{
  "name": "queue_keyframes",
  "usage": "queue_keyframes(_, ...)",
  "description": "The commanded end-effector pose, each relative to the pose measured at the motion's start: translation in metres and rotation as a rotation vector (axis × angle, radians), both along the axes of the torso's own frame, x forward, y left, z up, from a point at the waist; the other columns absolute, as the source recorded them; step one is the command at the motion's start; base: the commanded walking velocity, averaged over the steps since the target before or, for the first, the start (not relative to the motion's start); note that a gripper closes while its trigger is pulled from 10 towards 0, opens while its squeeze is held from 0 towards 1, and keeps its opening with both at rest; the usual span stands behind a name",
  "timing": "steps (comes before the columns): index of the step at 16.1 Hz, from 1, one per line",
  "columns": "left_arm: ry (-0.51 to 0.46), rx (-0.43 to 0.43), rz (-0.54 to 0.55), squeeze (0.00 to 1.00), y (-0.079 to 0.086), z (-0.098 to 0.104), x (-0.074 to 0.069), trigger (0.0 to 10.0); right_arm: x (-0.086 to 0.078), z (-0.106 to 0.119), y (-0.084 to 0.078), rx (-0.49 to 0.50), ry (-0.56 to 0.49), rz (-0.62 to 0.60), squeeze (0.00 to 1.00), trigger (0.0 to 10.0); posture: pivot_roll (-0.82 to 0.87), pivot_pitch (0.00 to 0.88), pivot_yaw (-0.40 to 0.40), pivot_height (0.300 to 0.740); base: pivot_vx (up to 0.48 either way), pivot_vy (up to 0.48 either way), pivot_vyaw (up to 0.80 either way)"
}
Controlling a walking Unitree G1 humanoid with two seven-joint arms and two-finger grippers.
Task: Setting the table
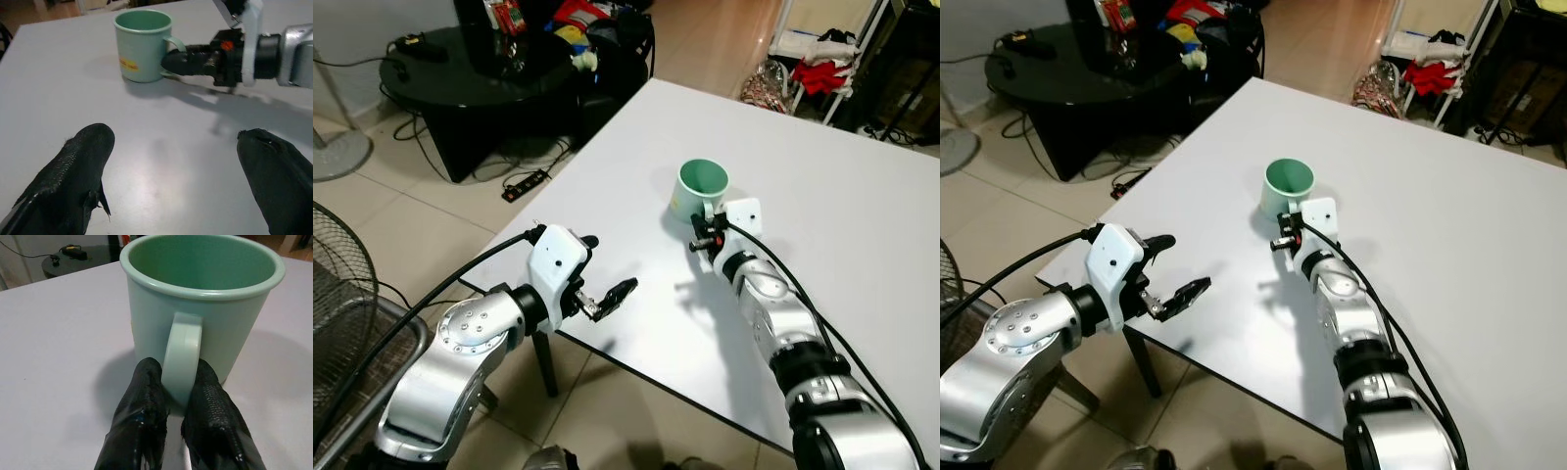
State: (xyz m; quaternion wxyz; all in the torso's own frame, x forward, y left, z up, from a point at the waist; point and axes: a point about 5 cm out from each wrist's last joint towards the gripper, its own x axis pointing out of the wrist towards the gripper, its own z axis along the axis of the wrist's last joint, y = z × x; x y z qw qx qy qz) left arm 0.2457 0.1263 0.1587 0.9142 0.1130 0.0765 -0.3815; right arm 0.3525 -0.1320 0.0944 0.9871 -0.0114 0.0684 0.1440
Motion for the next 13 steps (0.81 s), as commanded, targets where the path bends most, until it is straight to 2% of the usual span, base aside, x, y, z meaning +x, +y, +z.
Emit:
queue_keyframes(1,0.007,0.001,-0.015,0.00,-0.001,0.001,-0.003,10.0,-0.003,-0.011,-0.007,-0.016,0.052,-0.020,0.63,10.0,0.04,0.136,-0.035,0.740,0.000,0.000,0.00)
queue_keyframes(2,0.008,0.002,-0.018,0.00,-0.001,0.001,-0.003,10.0,-0.002,-0.011,-0.007,-0.011,0.053,-0.018,1.00,10.0,0.04,0.131,-0.034,0.740,0.000,0.000,0.00)
queue_keyframes(6,0.003,0.015,-0.027,0.00,0.001,0.002,0.000,10.0,0.000,0.002,-0.010,0.010,0.019,0.018,1.00,10.0,0.03,0.106,-0.035,0.740,0.000,0.000,0.00)
queue_keyframes(8,-0.002,0.016,-0.021,0.00,0.003,0.003,0.002,10.0,-0.005,0.015,-0.010,0.017,-0.015,0.059,1.00,10.0,0.02,0.086,-0.034,0.740,0.000,0.000,0.00)
queue_keyframes(10,-0.015,-0.001,-0.017,0.00,0.006,0.007,0.003,10.0,-0.024,0.039,-0.007,0.071,-0.075,0.123,1.00,10.0,0.01,0.065,-0.034,0.740,0.000,0.000,0.00)
queue_keyframes(11,-0.035,-0.005,-0.008,0.00,0.008,0.008,0.002,10.0,-0.039,0.047,-0.007,0.084,-0.091,0.141,1.00,10.0,0.00,0.050,-0.036,0.740,0.000,0.000,0.00)
queue_keyframes(13,-0.049,-0.020,0.030,0.00,0.010,0.008,0.001,10.0,-0.057,0.052,-0.008,0.091,-0.102,0.149,1.00,10.0,-0.01,0.037,-0.035,0.740,0.000,0.000,0.00)
